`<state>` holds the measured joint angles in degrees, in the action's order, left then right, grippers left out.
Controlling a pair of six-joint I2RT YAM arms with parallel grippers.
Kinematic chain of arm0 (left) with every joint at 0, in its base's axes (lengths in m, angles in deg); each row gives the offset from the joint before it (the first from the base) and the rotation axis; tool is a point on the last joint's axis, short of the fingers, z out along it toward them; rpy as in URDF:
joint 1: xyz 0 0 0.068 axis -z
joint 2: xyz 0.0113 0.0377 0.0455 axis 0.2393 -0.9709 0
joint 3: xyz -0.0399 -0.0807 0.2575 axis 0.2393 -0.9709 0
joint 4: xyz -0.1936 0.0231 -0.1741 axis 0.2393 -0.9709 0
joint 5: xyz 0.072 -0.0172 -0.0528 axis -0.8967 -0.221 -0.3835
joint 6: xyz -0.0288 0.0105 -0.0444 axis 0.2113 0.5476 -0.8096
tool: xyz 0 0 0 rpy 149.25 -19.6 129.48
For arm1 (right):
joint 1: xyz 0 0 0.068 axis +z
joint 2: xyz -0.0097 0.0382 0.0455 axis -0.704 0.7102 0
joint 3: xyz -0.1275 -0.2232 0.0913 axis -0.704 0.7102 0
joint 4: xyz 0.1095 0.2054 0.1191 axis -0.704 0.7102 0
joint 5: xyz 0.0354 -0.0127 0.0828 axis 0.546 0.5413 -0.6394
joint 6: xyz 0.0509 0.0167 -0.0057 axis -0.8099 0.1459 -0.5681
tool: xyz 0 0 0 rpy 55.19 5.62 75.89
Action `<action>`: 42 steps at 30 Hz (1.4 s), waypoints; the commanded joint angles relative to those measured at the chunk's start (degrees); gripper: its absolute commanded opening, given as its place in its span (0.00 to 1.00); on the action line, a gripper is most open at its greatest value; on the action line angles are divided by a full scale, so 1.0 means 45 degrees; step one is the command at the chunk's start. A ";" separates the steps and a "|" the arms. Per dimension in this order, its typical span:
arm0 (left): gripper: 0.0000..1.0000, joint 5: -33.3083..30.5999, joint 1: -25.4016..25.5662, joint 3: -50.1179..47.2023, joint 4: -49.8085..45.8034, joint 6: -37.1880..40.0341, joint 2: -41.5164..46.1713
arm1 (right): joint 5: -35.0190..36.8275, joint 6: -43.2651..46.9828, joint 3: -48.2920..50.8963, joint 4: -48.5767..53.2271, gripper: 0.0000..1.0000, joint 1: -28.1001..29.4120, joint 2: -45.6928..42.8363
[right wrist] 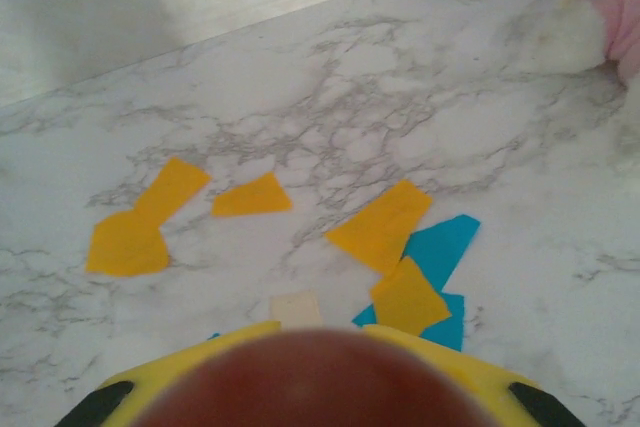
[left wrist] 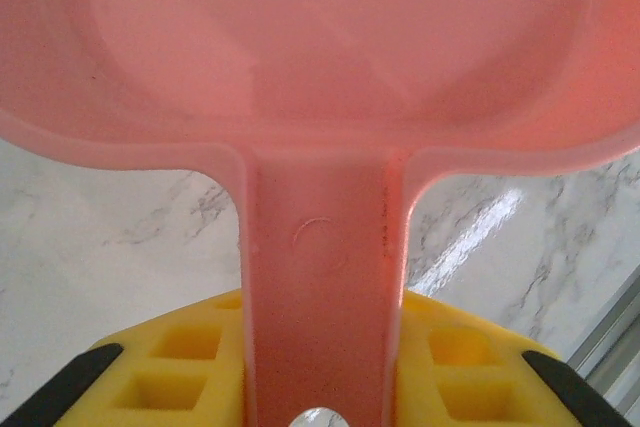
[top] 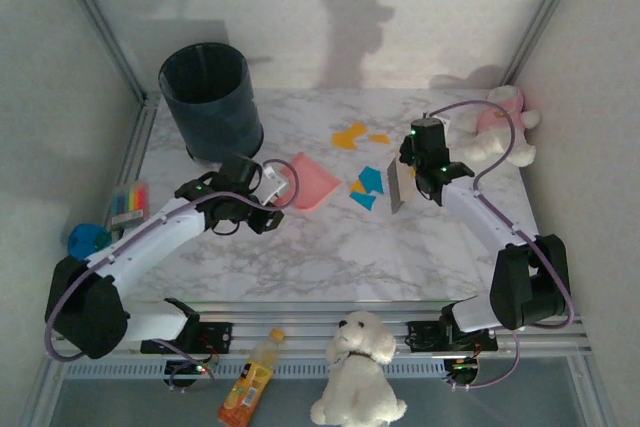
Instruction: Sweep away the paper scraps from the table
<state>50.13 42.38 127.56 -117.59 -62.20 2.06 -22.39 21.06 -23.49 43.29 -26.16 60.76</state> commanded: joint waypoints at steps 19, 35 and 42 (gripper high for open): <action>0.00 -0.1235 0.1764 0.2792 -0.2189 0.2085 -0.4479 | -0.0121 0.4316 -0.0163 -0.2875 0.00 0.0121 0.0934; 0.00 -0.1793 0.1962 0.3892 -0.2961 0.2372 -0.5576 | 0.0158 0.5249 0.0284 -0.4629 0.00 0.0788 0.1854; 0.00 -0.2020 0.1960 0.4360 -0.3149 0.2450 -0.6225 | -0.0003 0.5378 0.0286 -0.4938 0.00 0.0938 0.2253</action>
<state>42.43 50.58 145.26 -129.46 -52.58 -24.30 -22.85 44.01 -22.97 24.47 -22.57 70.27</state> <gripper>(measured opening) 0.263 0.245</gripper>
